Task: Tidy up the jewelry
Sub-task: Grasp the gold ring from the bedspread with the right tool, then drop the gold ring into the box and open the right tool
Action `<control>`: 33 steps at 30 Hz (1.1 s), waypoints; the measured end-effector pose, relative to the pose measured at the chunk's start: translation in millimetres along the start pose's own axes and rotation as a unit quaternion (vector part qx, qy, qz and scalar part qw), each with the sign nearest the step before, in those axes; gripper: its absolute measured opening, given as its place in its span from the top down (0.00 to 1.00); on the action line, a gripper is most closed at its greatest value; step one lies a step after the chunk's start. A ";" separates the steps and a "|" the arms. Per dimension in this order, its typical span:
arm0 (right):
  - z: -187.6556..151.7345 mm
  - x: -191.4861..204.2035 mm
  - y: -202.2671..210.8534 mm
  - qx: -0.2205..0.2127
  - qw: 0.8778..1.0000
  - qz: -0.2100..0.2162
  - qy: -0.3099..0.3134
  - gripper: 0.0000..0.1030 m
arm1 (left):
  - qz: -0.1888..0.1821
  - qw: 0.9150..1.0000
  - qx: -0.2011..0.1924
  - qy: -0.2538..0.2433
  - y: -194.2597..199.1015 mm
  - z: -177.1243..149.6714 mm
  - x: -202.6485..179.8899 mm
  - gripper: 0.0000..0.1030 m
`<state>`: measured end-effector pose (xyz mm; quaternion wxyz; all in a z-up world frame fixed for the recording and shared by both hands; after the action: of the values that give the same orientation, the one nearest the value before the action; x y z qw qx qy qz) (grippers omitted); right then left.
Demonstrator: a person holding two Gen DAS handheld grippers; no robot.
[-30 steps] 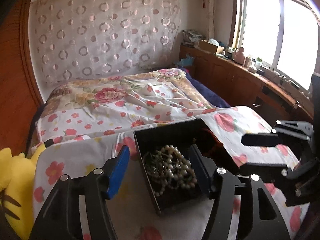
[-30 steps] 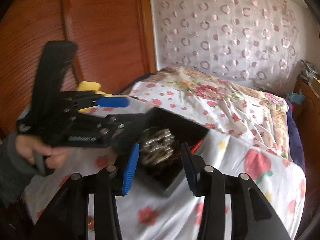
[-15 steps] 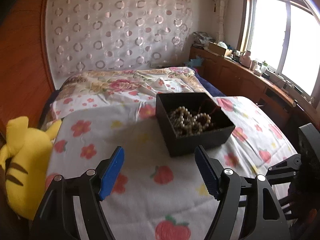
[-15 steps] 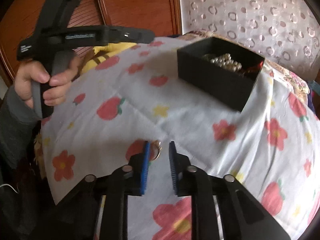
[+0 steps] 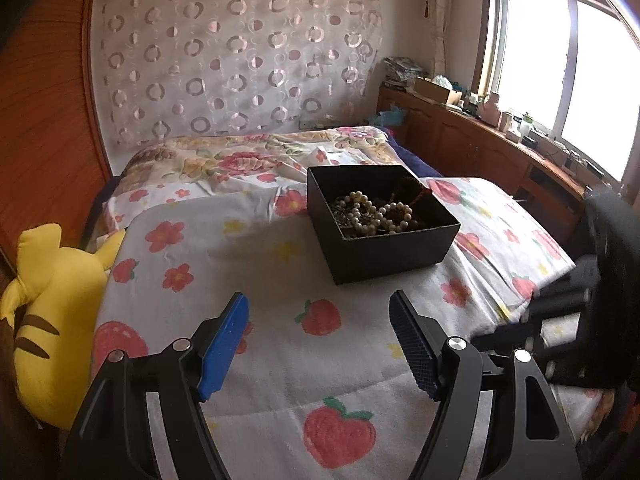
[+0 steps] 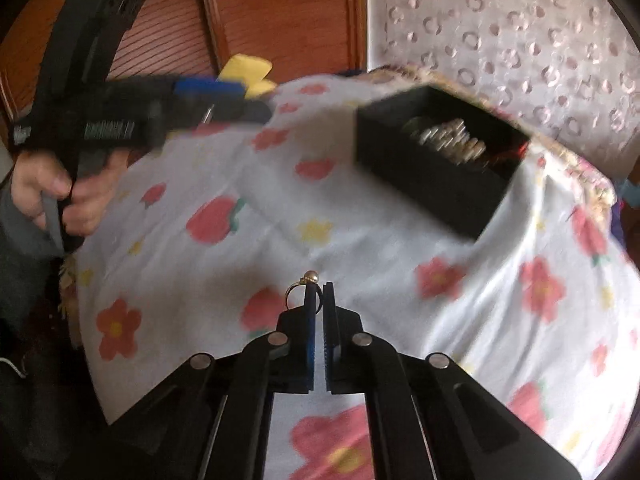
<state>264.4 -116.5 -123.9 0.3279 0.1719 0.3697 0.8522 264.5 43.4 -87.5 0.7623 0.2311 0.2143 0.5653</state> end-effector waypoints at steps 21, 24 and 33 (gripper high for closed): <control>77.3 -96.1 3.7 -0.104 0.986 -0.101 -0.079 0.49 | 0.065 0.996 -0.042 0.032 24.9 10.7 -14.9 0.07; 63.0 -80.6 31.5 -0.126 0.981 -0.107 -0.097 0.43 | 0.081 0.995 -0.051 0.030 37.2 10.7 -22.4 0.07; -7.1 -16.8 134.1 -0.200 0.950 -0.194 -0.139 0.02 | 0.120 0.989 -0.086 0.014 89.6 3.9 -58.8 0.07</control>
<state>214.9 -200.2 -29.9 0.5628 0.1441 0.1687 0.7963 182.6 9.2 -27.2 0.7027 0.1805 0.1463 0.6725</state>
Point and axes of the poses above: each gripper's, at about its wrist camera, not at the fingertips, and y roughly against the way its jaws point, x to its left, z to its top, the point moved 4 cm from there along -y, roughly the way its jaws point, and after that the axes turned 4 degrees about -x, right-handed, at the moved point
